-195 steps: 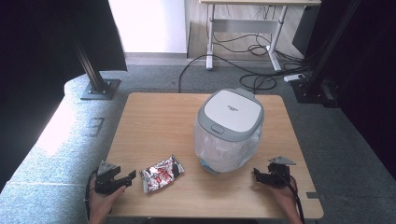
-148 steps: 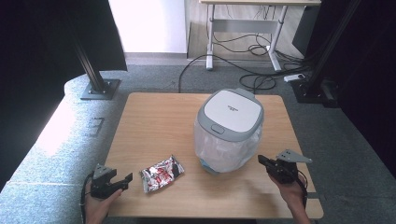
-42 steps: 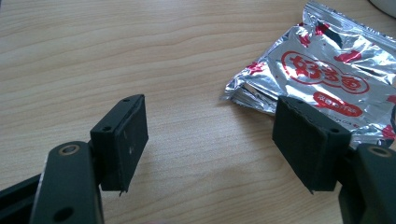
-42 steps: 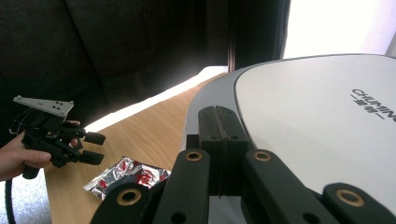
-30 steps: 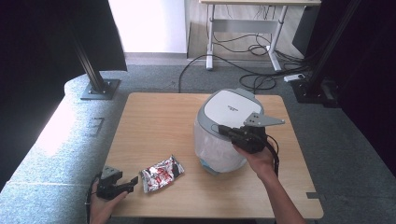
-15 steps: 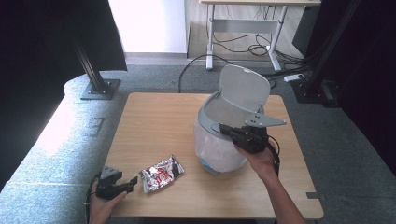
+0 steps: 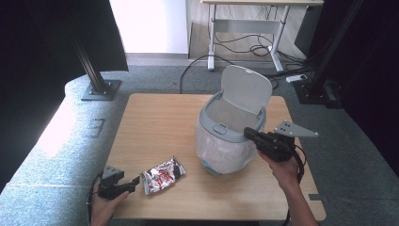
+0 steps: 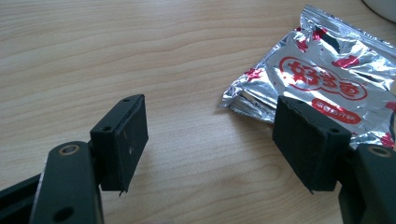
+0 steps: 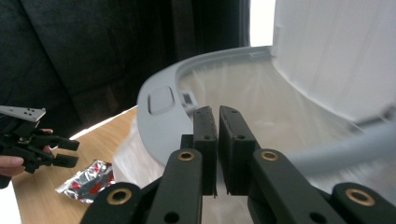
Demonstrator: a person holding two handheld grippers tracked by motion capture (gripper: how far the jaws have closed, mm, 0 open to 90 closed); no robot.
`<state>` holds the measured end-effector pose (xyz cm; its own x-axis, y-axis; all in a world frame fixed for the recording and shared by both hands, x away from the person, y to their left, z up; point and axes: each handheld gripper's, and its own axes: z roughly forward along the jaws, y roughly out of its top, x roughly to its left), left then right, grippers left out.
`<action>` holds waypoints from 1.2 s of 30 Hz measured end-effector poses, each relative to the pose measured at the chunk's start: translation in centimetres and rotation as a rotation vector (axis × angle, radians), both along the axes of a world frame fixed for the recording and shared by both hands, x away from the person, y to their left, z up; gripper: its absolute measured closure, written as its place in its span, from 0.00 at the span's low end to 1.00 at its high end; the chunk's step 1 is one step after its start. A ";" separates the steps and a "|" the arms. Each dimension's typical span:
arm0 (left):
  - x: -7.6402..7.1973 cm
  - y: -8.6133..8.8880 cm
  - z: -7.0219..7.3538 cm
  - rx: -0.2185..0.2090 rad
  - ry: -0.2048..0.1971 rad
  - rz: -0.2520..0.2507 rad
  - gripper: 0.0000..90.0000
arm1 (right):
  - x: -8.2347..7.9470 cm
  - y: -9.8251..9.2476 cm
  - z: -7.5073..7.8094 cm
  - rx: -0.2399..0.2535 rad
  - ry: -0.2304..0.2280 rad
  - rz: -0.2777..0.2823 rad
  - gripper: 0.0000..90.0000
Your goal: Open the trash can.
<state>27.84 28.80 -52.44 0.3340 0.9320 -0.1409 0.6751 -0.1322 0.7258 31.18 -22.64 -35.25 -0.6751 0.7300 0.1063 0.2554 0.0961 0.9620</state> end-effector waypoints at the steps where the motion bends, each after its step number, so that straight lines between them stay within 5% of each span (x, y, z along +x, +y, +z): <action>1: 0.2 -0.1 0.0 -0.005 -0.001 -0.003 0.30 | -0.4 -0.8 -0.5 0.011 -0.009 -0.011 0.93; 10: 1.0 -0.1 0.2 -0.045 0.001 0.013 0.29 | -2.5 -2.7 -2.0 -0.002 -0.042 -0.080 0.88; 18: 1.5 -0.2 -0.1 -0.040 0.009 0.008 0.28 | -2.5 -4.3 -5.6 -0.028 0.019 -0.144 0.82; 26: 1.5 0.4 -0.3 -0.044 0.010 0.015 0.30 | -0.8 -6.4 -11.7 -0.073 0.126 -0.184 0.72; 36: 1.5 0.4 -0.4 -0.052 0.014 0.020 0.29 | -0.1 -7.3 -14.5 -0.072 0.174 -0.192 0.66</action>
